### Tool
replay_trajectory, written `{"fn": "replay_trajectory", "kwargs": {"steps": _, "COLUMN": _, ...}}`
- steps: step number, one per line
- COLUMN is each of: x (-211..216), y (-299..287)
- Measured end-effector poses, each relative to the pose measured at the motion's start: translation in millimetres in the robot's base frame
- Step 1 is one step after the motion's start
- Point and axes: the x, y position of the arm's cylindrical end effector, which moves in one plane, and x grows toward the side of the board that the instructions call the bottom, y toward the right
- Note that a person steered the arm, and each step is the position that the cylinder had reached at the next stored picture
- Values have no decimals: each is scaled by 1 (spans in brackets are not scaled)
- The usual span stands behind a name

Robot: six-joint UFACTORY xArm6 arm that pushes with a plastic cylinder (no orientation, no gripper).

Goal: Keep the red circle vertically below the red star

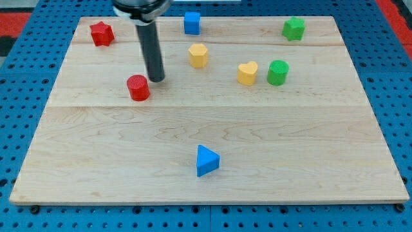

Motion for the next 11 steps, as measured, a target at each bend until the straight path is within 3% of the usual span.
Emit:
{"fn": "replay_trajectory", "kwargs": {"steps": 1, "x": 21, "y": 21}}
{"fn": "replay_trajectory", "kwargs": {"steps": 4, "x": 4, "y": -119}}
{"fn": "replay_trajectory", "kwargs": {"steps": 5, "x": -1, "y": -118}}
{"fn": "replay_trajectory", "kwargs": {"steps": 6, "x": 27, "y": -64}}
{"fn": "replay_trajectory", "kwargs": {"steps": 7, "x": 46, "y": -73}}
{"fn": "replay_trajectory", "kwargs": {"steps": 10, "x": 46, "y": -121}}
{"fn": "replay_trajectory", "kwargs": {"steps": 11, "x": 46, "y": -109}}
